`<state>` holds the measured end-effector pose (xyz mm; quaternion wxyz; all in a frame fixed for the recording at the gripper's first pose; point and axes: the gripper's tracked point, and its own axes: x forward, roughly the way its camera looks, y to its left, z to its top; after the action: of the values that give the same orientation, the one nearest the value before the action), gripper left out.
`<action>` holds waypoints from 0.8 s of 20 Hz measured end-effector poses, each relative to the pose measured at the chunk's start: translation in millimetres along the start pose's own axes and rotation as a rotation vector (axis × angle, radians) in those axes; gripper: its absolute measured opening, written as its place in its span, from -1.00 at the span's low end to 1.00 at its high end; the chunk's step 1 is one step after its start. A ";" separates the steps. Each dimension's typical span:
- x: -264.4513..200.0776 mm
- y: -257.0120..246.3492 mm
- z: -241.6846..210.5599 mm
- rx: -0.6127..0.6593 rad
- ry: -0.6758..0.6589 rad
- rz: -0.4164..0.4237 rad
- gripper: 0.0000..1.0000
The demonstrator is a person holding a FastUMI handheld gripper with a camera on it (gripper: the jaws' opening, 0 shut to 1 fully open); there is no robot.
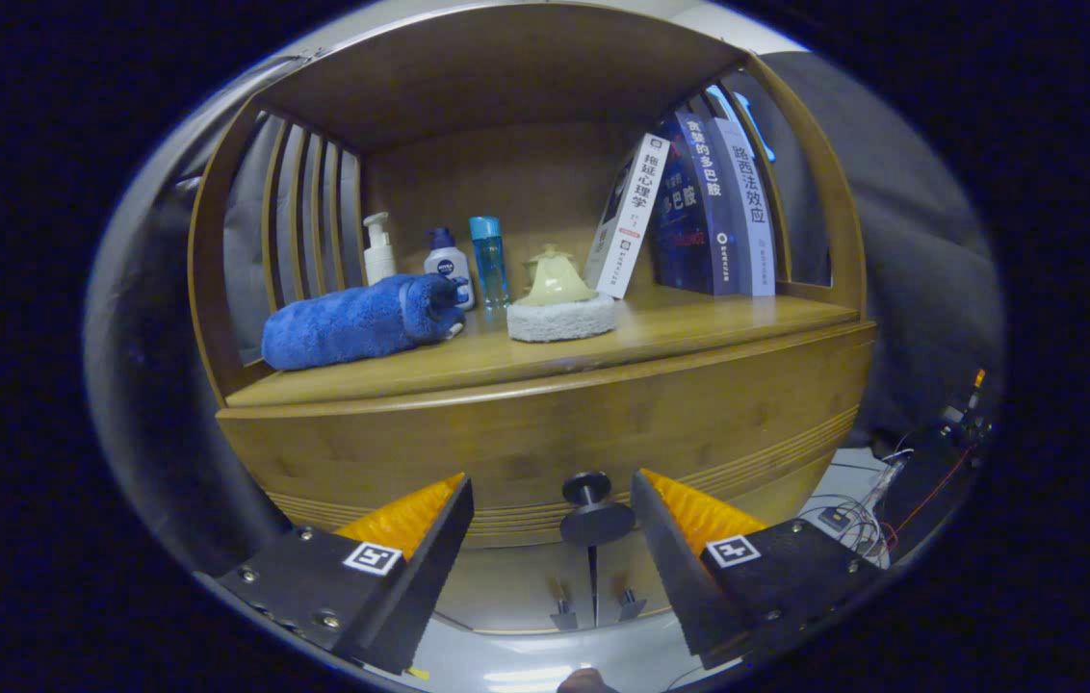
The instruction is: Pull open the drawer, take out the items inside it, and place them on the countertop above the cabinet.
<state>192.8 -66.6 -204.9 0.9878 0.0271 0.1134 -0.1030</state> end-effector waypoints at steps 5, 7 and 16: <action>-30.8 3.2 14.8 0.002 0.003 0.022 0.98; -46.3 5.2 24.7 -0.011 -0.009 0.034 0.98; -136.7 3.3 107.1 -0.003 -0.161 0.059 0.98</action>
<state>86.6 -44.7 -69.2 0.9964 0.0207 0.0331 -0.0756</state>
